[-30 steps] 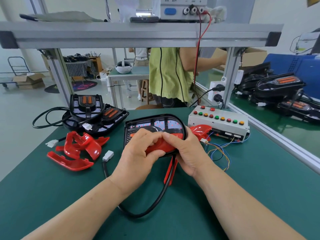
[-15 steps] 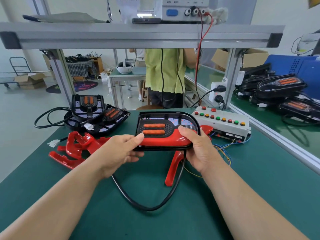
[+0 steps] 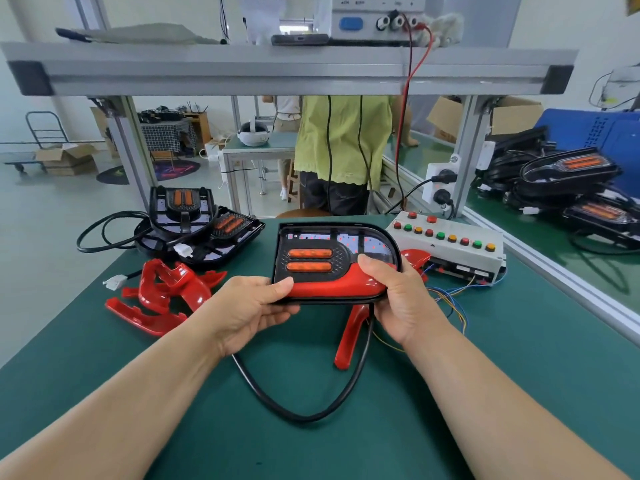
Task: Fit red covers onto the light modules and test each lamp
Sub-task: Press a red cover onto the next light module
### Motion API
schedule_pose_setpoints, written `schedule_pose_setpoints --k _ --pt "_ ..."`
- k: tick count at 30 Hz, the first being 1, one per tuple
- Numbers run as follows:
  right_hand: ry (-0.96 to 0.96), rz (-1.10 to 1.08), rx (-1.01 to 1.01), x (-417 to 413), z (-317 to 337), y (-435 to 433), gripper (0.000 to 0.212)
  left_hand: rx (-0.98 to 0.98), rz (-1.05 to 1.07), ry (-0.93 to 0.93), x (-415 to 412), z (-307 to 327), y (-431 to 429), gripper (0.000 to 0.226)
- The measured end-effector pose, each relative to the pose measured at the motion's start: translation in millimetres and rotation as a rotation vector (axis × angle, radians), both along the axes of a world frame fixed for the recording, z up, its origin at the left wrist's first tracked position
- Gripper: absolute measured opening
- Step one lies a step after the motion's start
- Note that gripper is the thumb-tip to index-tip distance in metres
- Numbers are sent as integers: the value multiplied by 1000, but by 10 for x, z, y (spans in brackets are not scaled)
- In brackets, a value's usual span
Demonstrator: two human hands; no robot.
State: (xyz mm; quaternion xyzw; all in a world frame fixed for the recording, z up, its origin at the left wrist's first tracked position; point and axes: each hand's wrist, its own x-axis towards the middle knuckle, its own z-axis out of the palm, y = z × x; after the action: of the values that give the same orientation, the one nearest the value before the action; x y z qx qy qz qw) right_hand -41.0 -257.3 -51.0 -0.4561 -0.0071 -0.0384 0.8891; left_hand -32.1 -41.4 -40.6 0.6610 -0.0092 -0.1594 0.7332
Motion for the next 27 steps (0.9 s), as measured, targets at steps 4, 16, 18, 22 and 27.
schedule_pose_setpoints --k 4,16,18,22,27 --pt "-1 6 -6 2 6 -13 53 40 23 -44 3 -16 -7 17" --pt "31 -17 -30 13 31 108 76 780 290 -794 -128 54 -64 58" --pt "41 -26 -54 20 26 142 81 801 213 -957 -201 44 -195 55" --pt "48 -48 -64 24 39 145 80 792 165 -1075 -266 27 -319 34" --pt "103 -44 -29 43 24 115 64 746 73 -1116 -283 46 -263 32"
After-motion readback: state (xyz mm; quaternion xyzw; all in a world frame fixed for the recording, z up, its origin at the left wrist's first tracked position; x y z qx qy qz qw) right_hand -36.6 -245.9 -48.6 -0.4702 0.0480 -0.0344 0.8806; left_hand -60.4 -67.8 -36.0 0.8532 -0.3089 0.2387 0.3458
